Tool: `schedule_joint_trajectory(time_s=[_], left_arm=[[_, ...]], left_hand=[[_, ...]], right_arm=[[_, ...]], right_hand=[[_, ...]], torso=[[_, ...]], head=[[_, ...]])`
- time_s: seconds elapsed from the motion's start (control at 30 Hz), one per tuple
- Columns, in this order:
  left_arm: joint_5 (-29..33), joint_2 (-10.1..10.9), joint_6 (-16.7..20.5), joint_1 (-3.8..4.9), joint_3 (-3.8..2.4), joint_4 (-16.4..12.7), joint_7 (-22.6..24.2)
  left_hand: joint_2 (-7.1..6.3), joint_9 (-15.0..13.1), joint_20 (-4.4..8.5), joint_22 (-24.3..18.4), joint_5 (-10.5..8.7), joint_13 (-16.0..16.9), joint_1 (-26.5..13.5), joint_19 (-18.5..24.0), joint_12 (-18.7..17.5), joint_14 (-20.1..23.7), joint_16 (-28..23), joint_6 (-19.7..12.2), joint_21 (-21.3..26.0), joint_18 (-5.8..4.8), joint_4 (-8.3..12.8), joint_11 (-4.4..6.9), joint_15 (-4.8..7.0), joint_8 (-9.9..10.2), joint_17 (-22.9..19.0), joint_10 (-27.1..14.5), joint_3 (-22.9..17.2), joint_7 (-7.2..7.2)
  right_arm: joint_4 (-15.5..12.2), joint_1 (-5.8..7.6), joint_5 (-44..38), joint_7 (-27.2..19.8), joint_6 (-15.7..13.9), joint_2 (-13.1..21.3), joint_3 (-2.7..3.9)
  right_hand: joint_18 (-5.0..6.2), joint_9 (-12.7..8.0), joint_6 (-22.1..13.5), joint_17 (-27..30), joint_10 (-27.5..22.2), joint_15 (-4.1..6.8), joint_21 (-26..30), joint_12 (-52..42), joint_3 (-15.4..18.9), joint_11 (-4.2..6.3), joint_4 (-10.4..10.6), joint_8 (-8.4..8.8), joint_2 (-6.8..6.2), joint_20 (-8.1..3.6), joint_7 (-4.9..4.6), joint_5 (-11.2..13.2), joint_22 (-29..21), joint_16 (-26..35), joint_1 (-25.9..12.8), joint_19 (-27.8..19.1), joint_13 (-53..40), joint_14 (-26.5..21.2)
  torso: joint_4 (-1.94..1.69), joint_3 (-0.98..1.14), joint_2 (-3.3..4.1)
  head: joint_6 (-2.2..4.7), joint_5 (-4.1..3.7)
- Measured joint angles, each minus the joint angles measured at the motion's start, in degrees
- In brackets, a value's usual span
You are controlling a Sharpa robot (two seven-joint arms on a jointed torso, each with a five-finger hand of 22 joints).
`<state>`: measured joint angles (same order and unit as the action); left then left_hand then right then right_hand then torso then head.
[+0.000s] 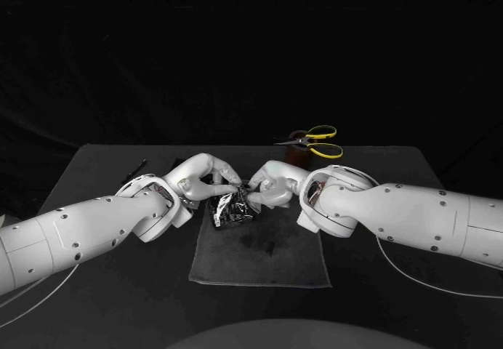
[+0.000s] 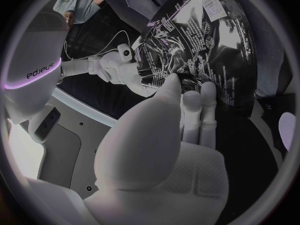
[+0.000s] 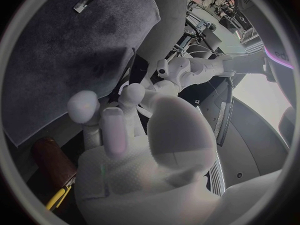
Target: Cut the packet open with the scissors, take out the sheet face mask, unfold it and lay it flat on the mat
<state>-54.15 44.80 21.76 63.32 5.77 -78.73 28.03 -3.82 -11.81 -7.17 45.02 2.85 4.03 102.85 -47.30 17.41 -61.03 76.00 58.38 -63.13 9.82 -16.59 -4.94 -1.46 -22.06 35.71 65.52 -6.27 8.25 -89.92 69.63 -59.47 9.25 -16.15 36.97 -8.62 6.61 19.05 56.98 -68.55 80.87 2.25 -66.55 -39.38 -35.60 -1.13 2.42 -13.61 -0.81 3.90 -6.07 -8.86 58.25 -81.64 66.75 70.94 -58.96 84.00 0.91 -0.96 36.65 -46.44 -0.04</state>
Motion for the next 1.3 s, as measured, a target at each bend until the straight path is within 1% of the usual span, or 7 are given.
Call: schedule_joint_trajectory(time_s=[0.4,0.57,0.73,0.9,1.0,1.17,1.3], left_arm=[[0.2,-0.1,-0.1,-0.02,0.02,-0.1,-0.1],[0.5,-0.1,-0.1,-0.03,0.03,-0.4,-0.1],[1.3,0.0,-0.1,-0.02,0.01,-0.9,-0.1],[3.1,0.8,0.0,-0.02,-0.13,-2.2,-0.3],[4.7,1.8,0.1,0.02,-0.49,-3.1,-0.8],[8.8,4.1,0.4,1.15,-0.87,-5.3,-2.0],[11.6,6.1,0.9,2.33,-1.06,-7.5,-3.3]], left_hand=[[-0.24,0.2,0.00,-0.2,0.00,0.0,-0.2,0.0,-0.8,0.0,0.0,-0.2,0.0,-0.02,0.1,0.00,-0.01,0.6,-0.5,0.0,-0.3,0.16],[-1.63,1.0,-1.25,-1.1,0.00,-0.3,-1.9,1.5,-3.2,5.9,-4.5,-3.6,1.5,-0.03,0.1,-1.64,-1.60,2.9,-6.8,-3.2,-0.7,1.69],[-4.57,2.1,-3.81,-6.8,0.00,-0.3,-8.2,8.8,-6.0,16.6,-15.5,-8.4,11.8,-0.03,0.1,-4.19,-4.55,4.8,-12.2,-10.3,1.7,3.01],[-6.41,2.4,-7.91,-17.9,0.00,-0.1,-10.8,12.4,-5.2,21.7,-24.9,-12.3,28.2,0.27,-0.2,-6.96,-7.83,5.0,-17.7,-16.4,7.1,1.72],[-6.46,2.4,-9.08,-21.2,0.00,0.1,-10.9,11.3,-3.7,21.8,-27.2,-12.7,32.5,0.39,-0.2,-7.36,-7.86,5.0,-19.3,-17.4,7.5,1.44],[-6.04,2.3,-8.83,-23.1,0.00,0.0,-10.9,8.7,-2.4,21.0,-28.1,-12.9,34.2,0.36,-0.2,-7.23,-7.80,4.8,-20.1,-17.7,6.9,2.11],[-5.29,1.9,-7.24,-23.2,0.00,0.5,-11.4,2.6,0.6,15.9,-25.3,-11.9,32.8,0.34,-0.1,-5.34,-6.07,3.4,-19.4,-15.8,5.8,3.55]], right_arm=[[0.6,0.09,0.1,-0.1,1.3,-0.5,0.04],[0.6,0.12,0.4,0.0,1.6,-0.1,0.05],[0.6,0.12,1.6,0.0,1.6,0.9,0.05],[-0.1,0.11,3.9,0.1,1.3,2.9,0.03],[-1.1,0.08,5.5,0.1,1.0,4.2,0.03],[-2.8,-0.02,7.8,0.1,0.2,6.2,0.02],[-4.0,-0.17,9.1,0.1,-0.7,7.7,0.02]], right_hand=[[-0.01,0.5,2.1,-2.4,0.6,0.55,0.0,0.0,-2.7,0.62,-2.7,-1.93,0.00,-0.42,0.44,3.3,0.9,-1.0,0.0,0.4,0.0,-0.3],[-0.02,0.5,2.2,-3.0,1.0,0.76,-0.2,-0.2,-3.4,1.03,-3.1,-1.94,0.00,-0.63,0.55,5.1,1.2,-1.3,0.0,0.6,-0.2,-0.1],[-0.03,0.5,2.3,-3.5,1.4,0.76,-0.4,-1.2,-3.6,1.04,-3.2,-1.94,0.00,-0.78,0.60,5.7,1.5,-1.6,0.0,0.8,-0.7,-0.1],[-0.04,0.5,2.4,-3.9,1.6,0.77,-0.5,-1.5,-3.6,1.23,-3.2,-1.94,-0.01,-0.82,0.55,5.8,1.7,-1.6,0.0,0.8,-1.0,0.0],[-0.05,0.5,2.4,-4.1,1.6,0.87,-0.5,-1.5,-3.6,1.23,-3.2,-1.94,-0.01,-0.82,0.55,5.8,1.7,-1.6,0.0,0.8,-1.0,0.1],[-0.06,0.5,2.4,-4.1,1.6,1.17,-0.5,-1.5,-3.6,1.23,-3.2,-1.94,-0.02,-0.82,0.55,5.9,1.8,-1.6,0.0,0.8,-1.0,-0.1],[-0.06,0.5,2.4,-4.2,1.6,1.17,-0.6,-1.8,-3.5,1.23,-3.2,-1.94,-0.02,-0.83,0.56,5.9,1.9,-1.7,0.0,0.8,-1.1,-0.1]], torso=[[0.02,0.00,-0.01],[0.06,0.03,-0.01],[0.06,0.06,-0.02],[0.07,0.06,-0.02],[0.09,0.06,-0.02],[0.08,0.16,-0.05],[0.10,0.21,-0.10]], head=[[-0.04,0.01],[0.07,-0.02],[0.18,-0.08],[0.29,-0.21],[0.35,-0.32],[0.55,-0.64],[0.76,-0.85]])
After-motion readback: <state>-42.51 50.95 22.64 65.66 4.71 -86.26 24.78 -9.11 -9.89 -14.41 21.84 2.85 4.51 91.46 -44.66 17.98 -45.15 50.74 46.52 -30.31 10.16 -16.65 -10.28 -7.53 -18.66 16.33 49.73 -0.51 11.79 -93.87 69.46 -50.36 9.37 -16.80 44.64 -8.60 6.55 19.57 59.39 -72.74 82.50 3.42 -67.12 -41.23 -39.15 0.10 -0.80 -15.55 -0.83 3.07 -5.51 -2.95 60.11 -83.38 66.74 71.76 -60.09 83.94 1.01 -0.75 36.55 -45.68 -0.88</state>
